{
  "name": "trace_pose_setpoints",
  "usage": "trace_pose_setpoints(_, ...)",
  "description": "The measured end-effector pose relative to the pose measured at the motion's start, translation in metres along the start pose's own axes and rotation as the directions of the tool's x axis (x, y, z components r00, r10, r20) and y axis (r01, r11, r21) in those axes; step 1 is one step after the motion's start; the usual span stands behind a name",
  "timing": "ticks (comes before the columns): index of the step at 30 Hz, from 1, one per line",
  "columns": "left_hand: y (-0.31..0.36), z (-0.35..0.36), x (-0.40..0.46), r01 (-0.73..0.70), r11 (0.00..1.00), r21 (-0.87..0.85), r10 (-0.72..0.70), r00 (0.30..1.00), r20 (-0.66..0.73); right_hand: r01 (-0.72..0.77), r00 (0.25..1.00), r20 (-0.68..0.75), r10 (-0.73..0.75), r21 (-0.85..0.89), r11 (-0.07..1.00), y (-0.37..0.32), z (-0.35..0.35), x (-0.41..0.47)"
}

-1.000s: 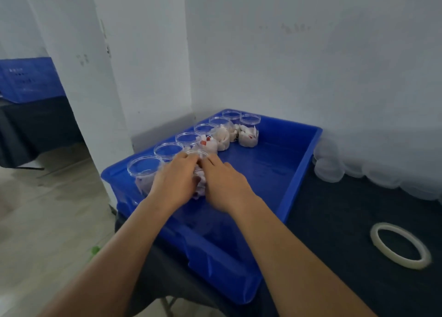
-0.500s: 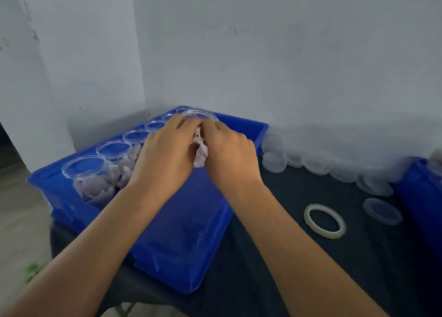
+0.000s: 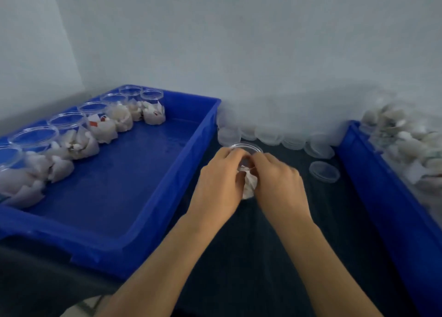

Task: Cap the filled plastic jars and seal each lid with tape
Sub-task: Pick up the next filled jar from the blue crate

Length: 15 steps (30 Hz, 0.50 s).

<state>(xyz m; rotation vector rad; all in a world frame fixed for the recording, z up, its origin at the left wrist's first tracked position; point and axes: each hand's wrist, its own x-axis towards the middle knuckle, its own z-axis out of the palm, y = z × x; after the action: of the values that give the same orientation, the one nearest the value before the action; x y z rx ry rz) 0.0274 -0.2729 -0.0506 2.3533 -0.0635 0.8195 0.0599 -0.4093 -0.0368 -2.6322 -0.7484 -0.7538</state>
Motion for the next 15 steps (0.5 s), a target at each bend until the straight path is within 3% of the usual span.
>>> trace_pose_setpoints(7,-0.024,0.034,-0.007,0.036,0.993,-0.114,-0.035,0.999,0.012,0.037,0.997,-0.066,-0.034,0.043,0.998,0.016,0.021,-0.011)
trace_pose_setpoints(10,-0.037,0.044,-0.006,0.047,0.982,-0.182,-0.055,0.998,-0.041,0.065,0.995,-0.085,-0.051,0.179,0.982,0.032,0.02,-0.008)
trace_pose_setpoints(13,-0.046,0.058,-0.004,0.18,0.935,-0.305,-0.194,0.981,-0.014,0.028,0.985,-0.172,0.026,0.301,0.953,0.068,0.026,-0.006)
trace_pose_setpoints(15,-0.048,0.068,-0.001,0.266,0.903,-0.337,-0.249,0.964,0.094,-0.128,0.968,-0.162,0.194,0.347,0.929,0.098,0.038,-0.002)
